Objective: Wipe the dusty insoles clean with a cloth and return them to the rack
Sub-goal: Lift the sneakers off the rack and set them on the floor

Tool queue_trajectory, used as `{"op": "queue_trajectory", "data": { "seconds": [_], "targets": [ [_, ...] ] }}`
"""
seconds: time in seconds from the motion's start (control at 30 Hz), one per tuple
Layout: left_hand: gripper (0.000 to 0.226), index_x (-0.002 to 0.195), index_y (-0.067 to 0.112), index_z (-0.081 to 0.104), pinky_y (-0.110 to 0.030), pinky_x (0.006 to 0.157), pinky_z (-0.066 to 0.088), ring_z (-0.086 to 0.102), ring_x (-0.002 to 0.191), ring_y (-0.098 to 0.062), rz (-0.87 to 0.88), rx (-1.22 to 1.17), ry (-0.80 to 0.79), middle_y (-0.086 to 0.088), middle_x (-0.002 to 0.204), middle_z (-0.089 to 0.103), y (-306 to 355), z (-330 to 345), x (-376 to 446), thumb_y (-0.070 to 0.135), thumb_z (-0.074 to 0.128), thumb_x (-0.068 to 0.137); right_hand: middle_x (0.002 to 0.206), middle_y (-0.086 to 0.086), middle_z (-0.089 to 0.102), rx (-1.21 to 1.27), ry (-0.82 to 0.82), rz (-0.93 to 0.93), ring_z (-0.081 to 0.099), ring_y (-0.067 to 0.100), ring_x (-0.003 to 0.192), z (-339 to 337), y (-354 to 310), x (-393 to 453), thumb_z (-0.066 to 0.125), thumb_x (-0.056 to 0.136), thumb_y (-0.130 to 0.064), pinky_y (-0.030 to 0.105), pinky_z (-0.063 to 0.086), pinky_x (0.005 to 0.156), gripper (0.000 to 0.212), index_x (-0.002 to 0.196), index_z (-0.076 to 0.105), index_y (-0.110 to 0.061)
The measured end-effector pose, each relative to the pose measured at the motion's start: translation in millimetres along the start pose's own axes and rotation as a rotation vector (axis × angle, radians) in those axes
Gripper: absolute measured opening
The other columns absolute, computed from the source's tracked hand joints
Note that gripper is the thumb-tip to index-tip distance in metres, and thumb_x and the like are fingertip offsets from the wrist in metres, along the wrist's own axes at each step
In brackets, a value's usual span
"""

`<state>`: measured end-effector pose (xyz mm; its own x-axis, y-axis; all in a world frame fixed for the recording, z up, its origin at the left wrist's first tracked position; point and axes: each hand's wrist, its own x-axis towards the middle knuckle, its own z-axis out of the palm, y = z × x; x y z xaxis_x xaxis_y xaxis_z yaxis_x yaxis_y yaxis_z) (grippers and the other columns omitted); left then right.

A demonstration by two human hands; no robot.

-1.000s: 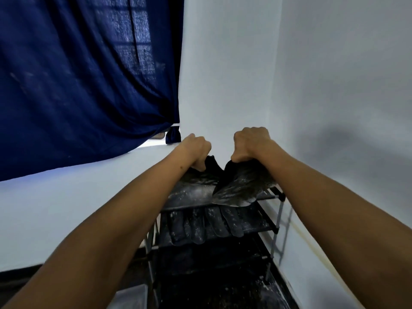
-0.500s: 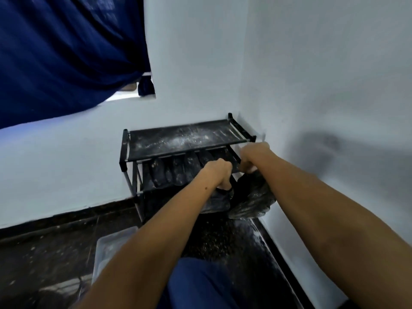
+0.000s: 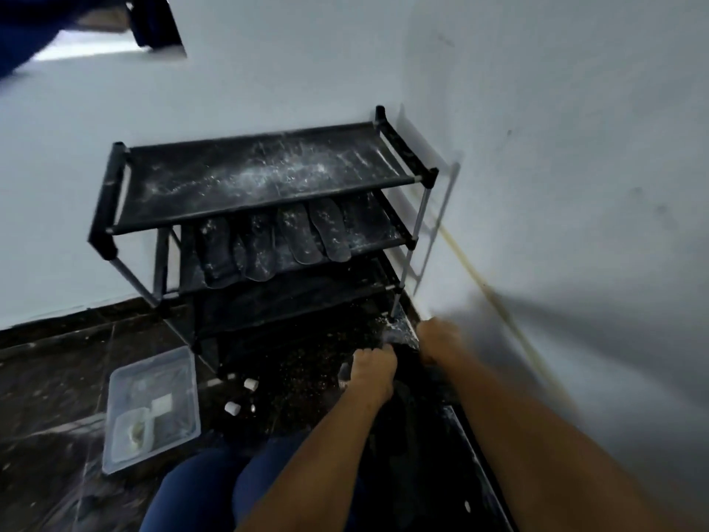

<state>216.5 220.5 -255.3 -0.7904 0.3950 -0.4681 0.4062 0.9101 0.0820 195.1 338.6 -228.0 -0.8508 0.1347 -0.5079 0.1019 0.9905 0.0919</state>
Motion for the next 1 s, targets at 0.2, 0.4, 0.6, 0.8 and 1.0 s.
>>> {"op": "queue_trajectory", "data": {
  "seconds": [0.2,0.4,0.6,0.8,1.0],
  "targets": [
    [0.03,0.116,0.006,0.059,-0.039,0.098,0.04,0.051,0.119,-0.033,0.026,-0.026,-0.198,-0.016,0.122,0.06,7.9,75.4,58.0,0.013,0.059,0.087,0.122,0.009,0.061,0.067,-0.001,0.042,0.057,0.027,0.116,88.6,6.3,59.1,0.044,0.092,-0.005,0.037,0.047,0.092,0.029,0.115,0.06,-0.01],
    [0.032,0.122,0.004,0.056,-0.039,0.1,0.033,0.039,0.125,-0.033,0.086,-0.079,-0.277,-0.017,0.131,0.05,21.1,142.8,93.6,0.012,0.051,0.092,0.12,0.007,0.061,0.12,-0.087,0.108,0.054,0.024,0.117,173.7,11.0,81.5,0.037,0.096,-0.007,0.033,0.047,0.09,0.029,0.115,0.058,-0.01],
    [0.037,0.125,0.003,0.055,-0.042,0.101,0.033,0.036,0.126,-0.036,0.174,-0.181,-0.405,-0.019,0.137,0.042,49.1,192.1,102.0,0.019,0.057,0.091,0.12,0.007,0.06,0.163,-0.215,0.16,0.054,0.022,0.116,239.3,16.1,81.1,0.033,0.098,-0.009,0.031,0.047,0.089,0.029,0.115,0.056,-0.01],
    [0.047,0.135,-0.002,0.044,-0.045,0.106,0.033,0.036,0.127,-0.04,0.196,-0.266,-0.534,-0.023,0.143,0.031,67.0,226.2,104.9,0.007,0.054,0.09,0.121,0.009,0.058,0.215,-0.341,0.209,0.055,0.024,0.116,275.7,28.8,79.9,0.035,0.098,-0.012,0.033,0.047,0.09,0.029,0.118,0.055,-0.009],
    [0.071,0.146,-0.004,0.019,-0.047,0.109,0.033,0.034,0.129,-0.042,0.165,-0.375,-0.65,-0.025,0.147,0.023,72.3,241.5,103.9,0.008,0.058,0.089,0.122,0.011,0.057,0.265,-0.451,0.174,0.05,0.026,0.119,290.6,32.8,73.6,0.039,0.095,-0.017,0.035,0.044,0.095,0.03,0.118,0.056,-0.008]
  ]
}}
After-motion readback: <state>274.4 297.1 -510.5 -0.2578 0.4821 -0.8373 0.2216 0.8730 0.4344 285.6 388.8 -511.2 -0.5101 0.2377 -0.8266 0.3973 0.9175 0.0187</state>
